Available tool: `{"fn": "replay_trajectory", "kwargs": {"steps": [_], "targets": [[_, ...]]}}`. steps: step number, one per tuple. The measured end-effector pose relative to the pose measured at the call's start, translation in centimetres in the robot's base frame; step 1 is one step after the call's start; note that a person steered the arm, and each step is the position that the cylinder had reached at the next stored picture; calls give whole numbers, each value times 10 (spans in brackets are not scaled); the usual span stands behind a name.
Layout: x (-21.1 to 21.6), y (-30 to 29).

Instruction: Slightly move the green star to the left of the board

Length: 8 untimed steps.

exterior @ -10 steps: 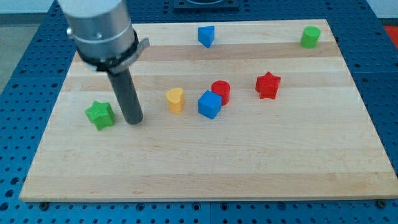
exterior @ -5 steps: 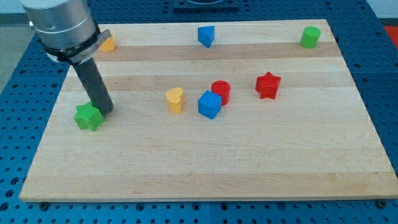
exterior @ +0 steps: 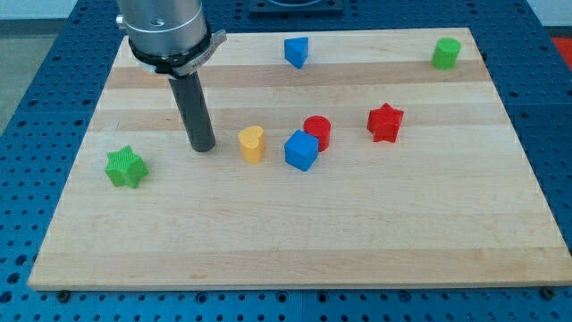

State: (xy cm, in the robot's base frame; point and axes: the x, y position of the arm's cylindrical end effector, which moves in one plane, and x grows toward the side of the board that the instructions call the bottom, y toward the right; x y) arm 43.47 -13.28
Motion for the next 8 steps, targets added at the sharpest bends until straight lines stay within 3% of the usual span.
{"fn": "replay_trajectory", "kwargs": {"steps": [1, 2, 3, 5, 6, 8], "targets": [[-31, -29], [-94, -31], [-126, 9], [-75, 81], [-47, 82], [-34, 88]]}}
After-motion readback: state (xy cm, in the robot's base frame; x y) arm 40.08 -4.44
